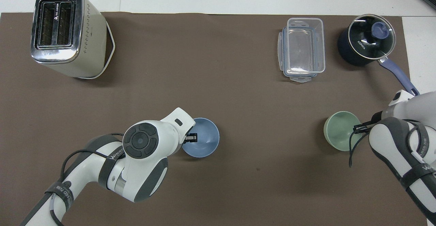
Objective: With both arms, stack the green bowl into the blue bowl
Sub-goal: 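Grip the blue bowl with the left gripper while the right gripper reaches, then slide the blue bowl to mid-table while the right gripper grips the green bowl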
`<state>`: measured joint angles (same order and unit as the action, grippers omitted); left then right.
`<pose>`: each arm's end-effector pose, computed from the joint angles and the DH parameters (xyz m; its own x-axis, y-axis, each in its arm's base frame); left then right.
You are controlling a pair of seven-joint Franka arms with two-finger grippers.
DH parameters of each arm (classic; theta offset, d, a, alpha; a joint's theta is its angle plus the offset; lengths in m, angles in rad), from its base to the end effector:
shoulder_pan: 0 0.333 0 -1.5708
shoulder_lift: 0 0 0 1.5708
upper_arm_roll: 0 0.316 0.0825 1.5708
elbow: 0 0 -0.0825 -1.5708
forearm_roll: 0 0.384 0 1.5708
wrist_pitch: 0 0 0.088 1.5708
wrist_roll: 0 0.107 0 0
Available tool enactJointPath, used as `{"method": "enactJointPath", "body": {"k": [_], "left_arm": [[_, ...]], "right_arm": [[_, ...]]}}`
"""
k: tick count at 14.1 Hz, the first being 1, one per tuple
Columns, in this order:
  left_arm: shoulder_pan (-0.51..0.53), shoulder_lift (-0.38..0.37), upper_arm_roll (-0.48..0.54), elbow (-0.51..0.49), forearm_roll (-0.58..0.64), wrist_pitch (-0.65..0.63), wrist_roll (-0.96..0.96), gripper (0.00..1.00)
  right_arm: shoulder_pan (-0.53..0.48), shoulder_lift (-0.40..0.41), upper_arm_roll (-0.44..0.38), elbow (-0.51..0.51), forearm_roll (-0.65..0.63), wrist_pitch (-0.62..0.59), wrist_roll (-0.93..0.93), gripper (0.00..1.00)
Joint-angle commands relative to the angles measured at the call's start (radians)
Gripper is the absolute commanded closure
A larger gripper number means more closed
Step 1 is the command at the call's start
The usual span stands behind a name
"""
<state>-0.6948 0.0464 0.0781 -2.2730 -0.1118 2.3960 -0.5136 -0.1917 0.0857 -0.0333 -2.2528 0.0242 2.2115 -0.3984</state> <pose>0.4322 -0.3076 0.3441 0.9994 -0.0227 0.0257 -0.0253 -0.9942 0.1042 0.5037 -0.1145 0.3162 0.9809 0.1595 -0.1111 0.1532 -0.9862 -0.0626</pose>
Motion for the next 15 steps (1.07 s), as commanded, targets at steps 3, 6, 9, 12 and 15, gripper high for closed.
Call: {"method": "enactJointPath", "body": {"k": [3,6,9,12,15], "left_arm": [[0.007,-0.016,0.026,0.058,0.021,-0.062,0.024,0.00],[0.090,-0.084,0.026,0.102,0.058,-0.207,0.137,0.00],[0.201,-0.180,0.029,0.139,0.081,-0.312,0.277,0.00],[0.303,-0.169,0.029,0.324,0.106,-0.532,0.420,0.00],[0.406,-0.174,0.031,0.482,0.106,-0.702,0.544,0.00]], "right_arm": [[-0.002,0.008,0.013,0.077,0.010,-0.077,-0.034,1.00],[0.021,0.002,0.018,0.169,0.010,-0.206,-0.054,1.00],[0.041,-0.006,0.035,0.238,0.025,-0.291,-0.062,1.00],[0.043,-0.011,0.058,0.303,0.127,-0.364,-0.082,1.00],[0.050,-0.011,0.117,0.349,0.189,-0.409,-0.021,1.00]]}}
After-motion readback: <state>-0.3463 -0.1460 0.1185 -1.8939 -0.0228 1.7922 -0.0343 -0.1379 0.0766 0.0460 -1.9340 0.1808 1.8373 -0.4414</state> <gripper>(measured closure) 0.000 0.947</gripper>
